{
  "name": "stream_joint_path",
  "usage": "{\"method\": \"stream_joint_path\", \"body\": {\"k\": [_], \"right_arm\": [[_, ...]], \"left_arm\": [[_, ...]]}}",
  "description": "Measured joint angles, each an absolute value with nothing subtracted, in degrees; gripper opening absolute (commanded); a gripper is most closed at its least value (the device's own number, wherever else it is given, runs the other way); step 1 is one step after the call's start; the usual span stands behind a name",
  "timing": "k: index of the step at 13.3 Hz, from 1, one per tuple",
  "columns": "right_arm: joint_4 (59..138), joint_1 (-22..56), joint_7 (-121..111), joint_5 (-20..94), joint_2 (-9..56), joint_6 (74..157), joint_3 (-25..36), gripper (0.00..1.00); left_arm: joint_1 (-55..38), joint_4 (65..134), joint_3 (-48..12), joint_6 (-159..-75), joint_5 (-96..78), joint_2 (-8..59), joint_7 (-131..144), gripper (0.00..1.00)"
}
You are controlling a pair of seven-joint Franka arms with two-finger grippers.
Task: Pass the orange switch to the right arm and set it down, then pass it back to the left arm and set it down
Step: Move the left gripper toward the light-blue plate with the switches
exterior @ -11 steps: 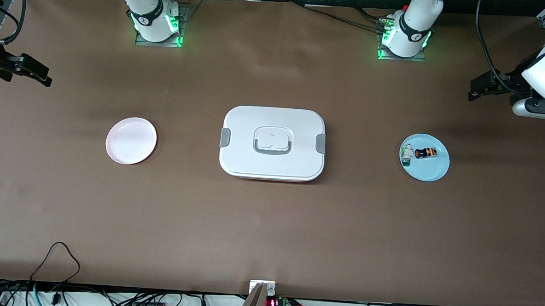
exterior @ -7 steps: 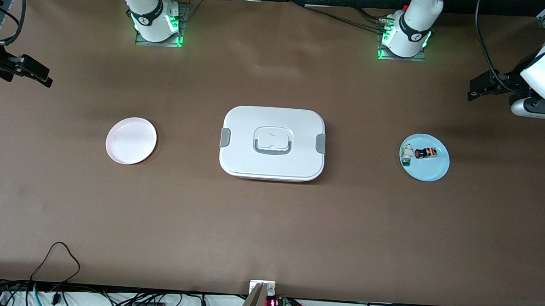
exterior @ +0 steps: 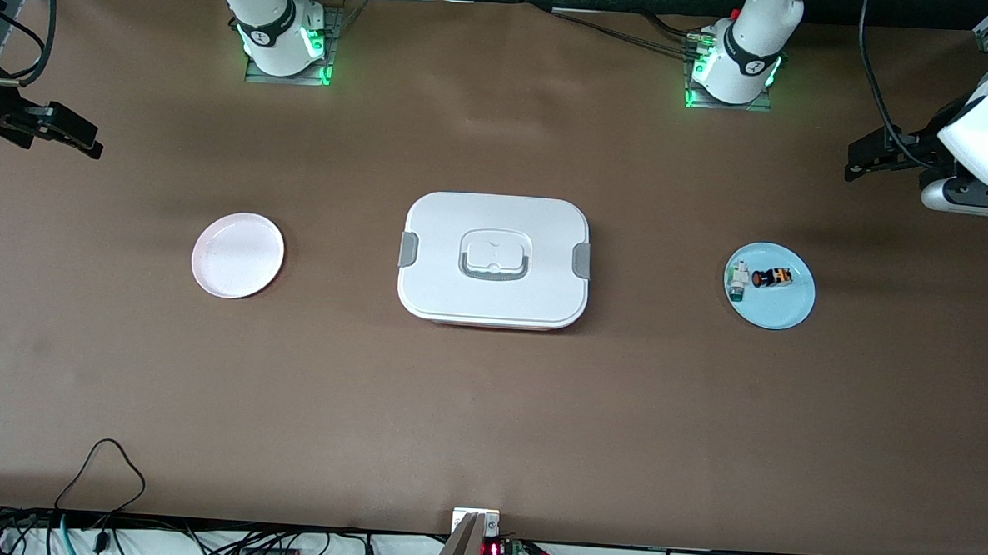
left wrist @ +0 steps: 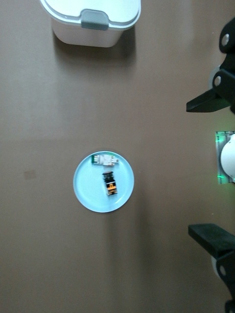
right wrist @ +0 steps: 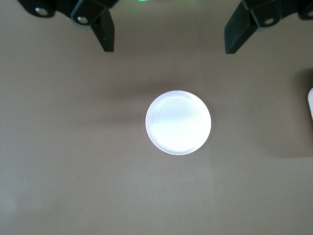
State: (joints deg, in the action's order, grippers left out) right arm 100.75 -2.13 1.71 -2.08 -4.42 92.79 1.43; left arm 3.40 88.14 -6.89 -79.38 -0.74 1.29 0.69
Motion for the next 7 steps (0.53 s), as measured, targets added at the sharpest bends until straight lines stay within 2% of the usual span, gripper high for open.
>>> {"method": "stream_joint_path", "body": {"k": [7], "right_arm": [[105.69, -2.13, 1.79, -2.08, -7.91, 95.13, 1.42, 1.00]], "left_arm": [[3.49, 88.93, -6.73, -77.12, -0.71, 6.11, 0.75, 1.00]]}}
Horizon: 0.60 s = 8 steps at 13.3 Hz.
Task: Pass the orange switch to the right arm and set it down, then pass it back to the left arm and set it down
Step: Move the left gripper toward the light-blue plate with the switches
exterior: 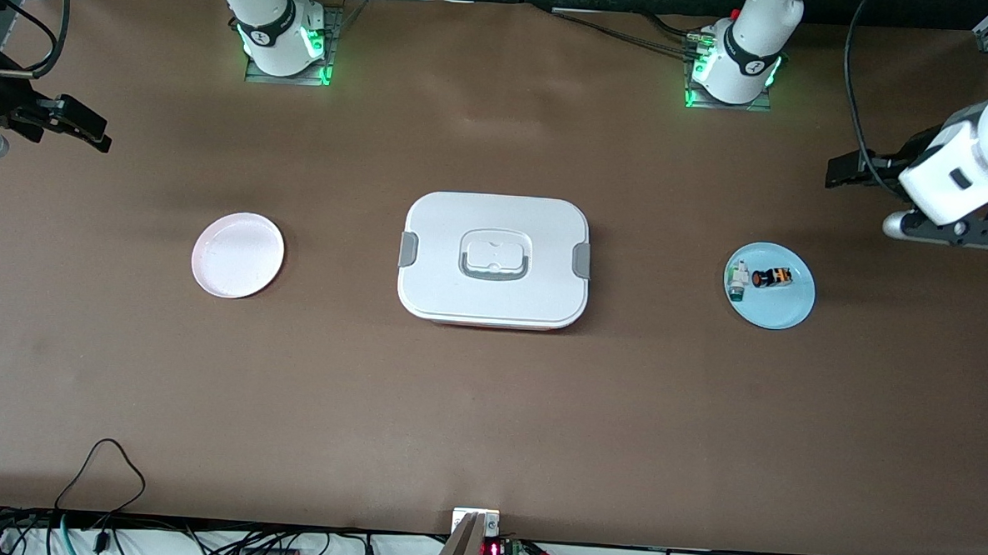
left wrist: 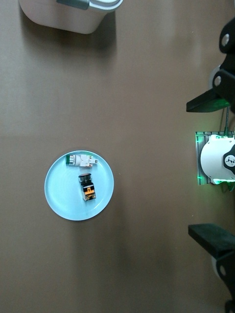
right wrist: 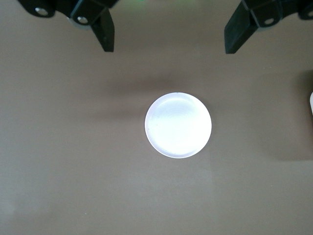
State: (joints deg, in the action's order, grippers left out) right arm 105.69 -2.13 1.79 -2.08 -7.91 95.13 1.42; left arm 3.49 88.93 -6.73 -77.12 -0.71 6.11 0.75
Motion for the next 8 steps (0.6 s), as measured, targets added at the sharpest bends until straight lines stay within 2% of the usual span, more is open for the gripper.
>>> {"method": "stream_joint_path", "body": {"k": [8], "right_arm": [[106.11, -2.14, 2.02, -2.03, -7.93, 95.42, 1.42, 1.00]], "left_arm": [[3.50, 89.03, -6.69, -78.82, -0.71, 10.80, 1.87, 1.00]]}}
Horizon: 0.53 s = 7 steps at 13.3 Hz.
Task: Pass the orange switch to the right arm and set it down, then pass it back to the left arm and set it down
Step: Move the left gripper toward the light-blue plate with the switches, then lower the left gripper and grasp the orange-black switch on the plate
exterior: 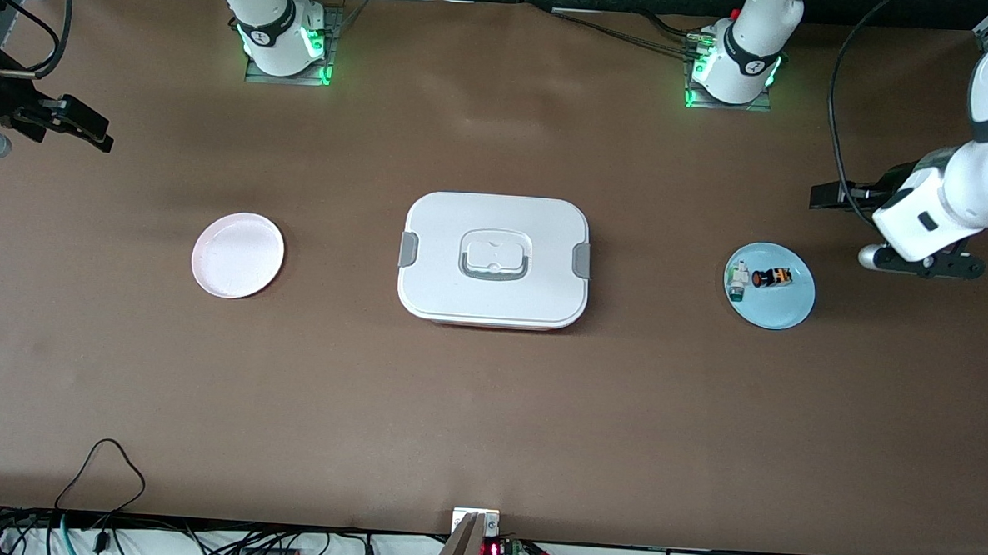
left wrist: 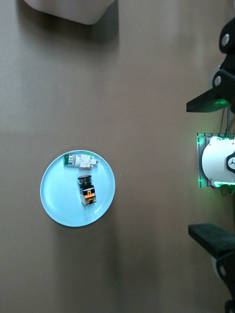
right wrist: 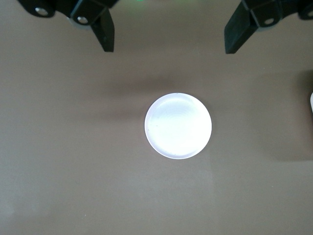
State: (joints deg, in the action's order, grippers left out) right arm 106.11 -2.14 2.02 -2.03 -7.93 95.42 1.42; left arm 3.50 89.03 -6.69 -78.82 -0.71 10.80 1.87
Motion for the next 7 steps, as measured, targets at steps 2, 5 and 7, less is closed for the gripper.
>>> {"method": "stream_joint_path", "body": {"k": [2, 5, 7], "right_arm": [[106.07, -2.14, 2.02, -2.03, -7.95, 95.07, 1.42, 1.00], [104.88, -2.13, 2.00, -2.03, -8.12, 91.70, 1.31, 1.00], [104.36, -2.11, 2.00, -2.03, -8.18, 90.58, 1.06, 1.00]], "left_arm": [[3.50, 89.08, -6.69, -79.38, -0.71, 12.15, 2.94, 1.00], [3.50, 89.72, -6.69, -80.60, -0.71, 13.55, 5.27, 1.00], [3.51, 92.07, -6.65, -84.40, -0.70, 13.95, 5.65, 1.00]]}}
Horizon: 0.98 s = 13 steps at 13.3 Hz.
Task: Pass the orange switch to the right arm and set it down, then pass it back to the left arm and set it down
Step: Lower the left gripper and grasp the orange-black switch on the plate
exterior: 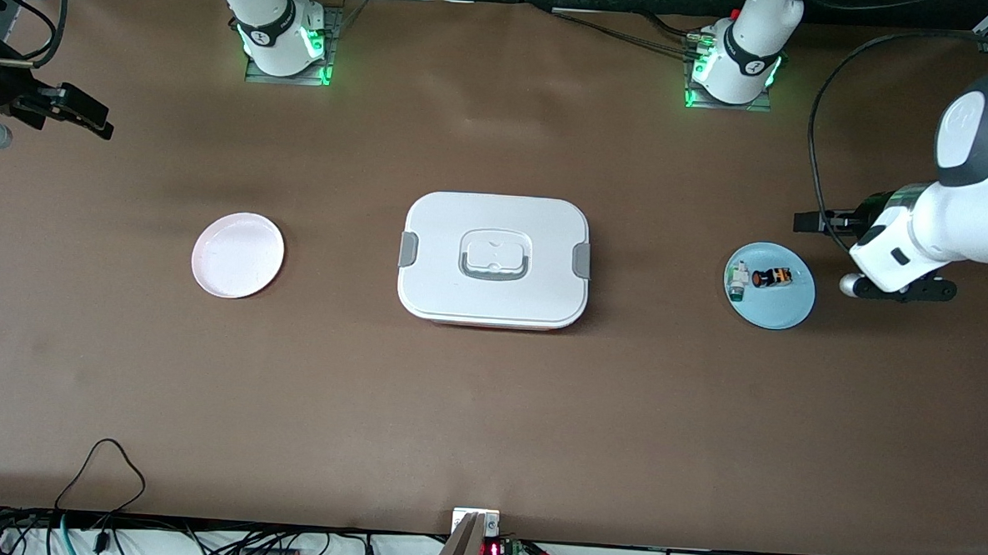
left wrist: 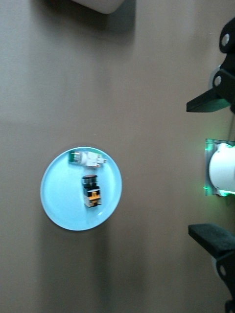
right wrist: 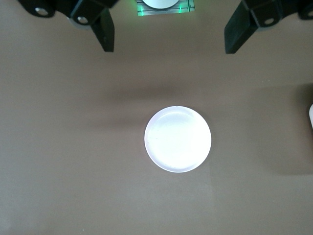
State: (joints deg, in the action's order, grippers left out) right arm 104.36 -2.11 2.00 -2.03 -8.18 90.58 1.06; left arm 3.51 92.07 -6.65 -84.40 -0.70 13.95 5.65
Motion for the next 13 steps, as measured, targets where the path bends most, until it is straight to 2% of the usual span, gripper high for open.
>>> {"method": "stream_joint_path", "body": {"k": [9, 13], "right_arm": [[104.32, -2.10, 2.03, -2.03, -8.18, 90.37, 1.00, 1.00], [104.32, -2.10, 2.05, -2.03, -8.17, 90.34, 1.01, 1.00]], "left_arm": [[6.75, 110.57, -6.01, -109.79, 3.07, 14.73, 5.27, 1.00], [10.09, 115.97, -5.95, -118.33, 5.65, 15.71, 4.68, 1.00]]}}
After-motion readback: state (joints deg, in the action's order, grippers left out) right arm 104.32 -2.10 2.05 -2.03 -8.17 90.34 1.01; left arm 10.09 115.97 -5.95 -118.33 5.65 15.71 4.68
